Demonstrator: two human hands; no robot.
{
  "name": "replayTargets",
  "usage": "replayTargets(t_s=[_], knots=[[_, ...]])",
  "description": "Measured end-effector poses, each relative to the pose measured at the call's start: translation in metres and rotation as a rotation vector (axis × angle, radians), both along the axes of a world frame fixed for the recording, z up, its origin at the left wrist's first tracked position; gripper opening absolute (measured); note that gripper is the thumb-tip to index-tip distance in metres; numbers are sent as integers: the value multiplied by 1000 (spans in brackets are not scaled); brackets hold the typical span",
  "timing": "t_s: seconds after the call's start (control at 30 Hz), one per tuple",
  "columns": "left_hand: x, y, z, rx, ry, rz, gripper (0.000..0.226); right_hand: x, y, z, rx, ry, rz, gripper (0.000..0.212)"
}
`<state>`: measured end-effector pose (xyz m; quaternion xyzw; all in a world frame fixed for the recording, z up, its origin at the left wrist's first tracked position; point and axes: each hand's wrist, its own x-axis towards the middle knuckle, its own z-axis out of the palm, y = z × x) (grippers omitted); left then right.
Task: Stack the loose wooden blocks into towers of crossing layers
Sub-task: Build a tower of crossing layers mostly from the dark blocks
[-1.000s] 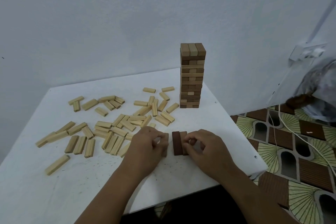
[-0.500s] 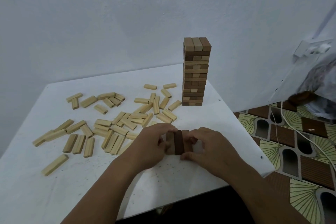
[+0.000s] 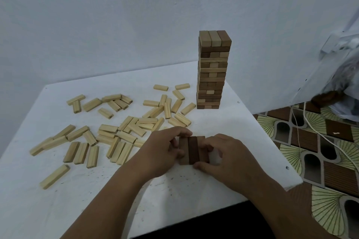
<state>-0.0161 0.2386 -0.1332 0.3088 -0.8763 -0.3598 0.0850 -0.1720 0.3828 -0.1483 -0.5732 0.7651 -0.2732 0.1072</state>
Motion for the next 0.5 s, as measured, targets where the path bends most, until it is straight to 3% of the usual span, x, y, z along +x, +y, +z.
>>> replayTargets(t_s=[0.2,0.37,0.5], knots=[[-1,0,2,-14,-7,-22,50,4,-1,6,58,9,-12,52],[-1,1,3,-36,3,-16,48,20,-5,7,105,33,-106,70],[-4,-3,6,-41,-17,-11,42,36,-13,8,118,76,-205,68]])
